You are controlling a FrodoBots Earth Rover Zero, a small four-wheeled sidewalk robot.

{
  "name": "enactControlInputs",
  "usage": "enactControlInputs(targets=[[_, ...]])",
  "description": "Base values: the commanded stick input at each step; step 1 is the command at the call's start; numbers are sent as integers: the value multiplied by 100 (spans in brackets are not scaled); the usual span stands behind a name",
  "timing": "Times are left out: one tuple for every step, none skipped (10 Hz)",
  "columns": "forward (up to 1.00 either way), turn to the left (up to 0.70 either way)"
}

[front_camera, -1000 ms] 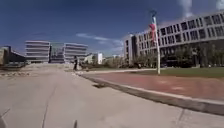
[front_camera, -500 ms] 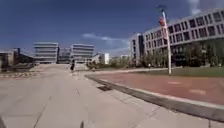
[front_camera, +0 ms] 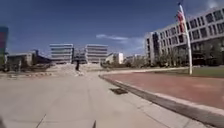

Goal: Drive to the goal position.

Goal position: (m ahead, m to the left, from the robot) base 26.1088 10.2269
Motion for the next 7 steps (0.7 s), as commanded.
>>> enactControlInputs(targets=[[70,24],[70,24],[70,6],[70,-1],[70,-1],[70,-1],[70,-1]])
